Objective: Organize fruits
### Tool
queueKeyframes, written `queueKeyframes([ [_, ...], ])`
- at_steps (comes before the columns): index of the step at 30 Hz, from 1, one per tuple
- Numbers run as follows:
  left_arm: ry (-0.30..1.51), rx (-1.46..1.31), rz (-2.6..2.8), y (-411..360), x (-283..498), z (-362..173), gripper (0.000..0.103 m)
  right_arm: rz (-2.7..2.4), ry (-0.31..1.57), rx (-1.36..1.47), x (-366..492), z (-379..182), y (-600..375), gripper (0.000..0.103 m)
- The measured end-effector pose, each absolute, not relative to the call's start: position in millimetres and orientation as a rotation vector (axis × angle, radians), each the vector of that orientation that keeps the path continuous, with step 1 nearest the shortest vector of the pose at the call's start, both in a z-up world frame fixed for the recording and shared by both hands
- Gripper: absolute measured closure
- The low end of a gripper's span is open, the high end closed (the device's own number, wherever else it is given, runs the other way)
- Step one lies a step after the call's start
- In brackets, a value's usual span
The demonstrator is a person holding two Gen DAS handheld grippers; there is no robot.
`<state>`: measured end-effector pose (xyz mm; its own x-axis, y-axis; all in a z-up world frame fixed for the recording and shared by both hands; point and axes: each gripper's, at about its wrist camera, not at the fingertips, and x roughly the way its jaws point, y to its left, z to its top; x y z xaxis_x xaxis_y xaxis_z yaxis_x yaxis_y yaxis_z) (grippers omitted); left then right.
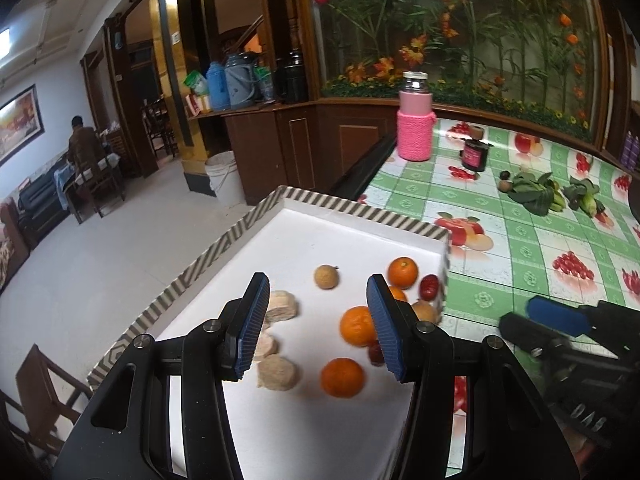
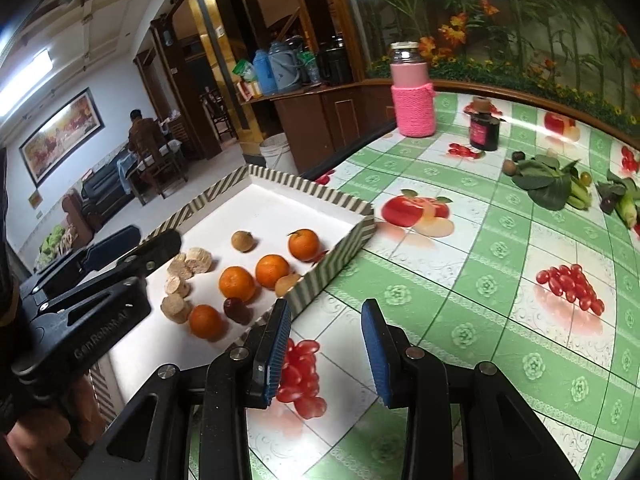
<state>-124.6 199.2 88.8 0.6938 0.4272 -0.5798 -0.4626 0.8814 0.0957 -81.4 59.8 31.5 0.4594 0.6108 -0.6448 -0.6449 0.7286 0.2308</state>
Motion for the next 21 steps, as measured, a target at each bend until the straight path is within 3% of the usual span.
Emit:
queueKeyframes([
  [21, 0.651, -0.065, 0.496, 200.0, -125.9, 82.3, 0.052, 0.804, 0.789, -0.070, -87.6, 25.7, 72.8, 0.067],
])
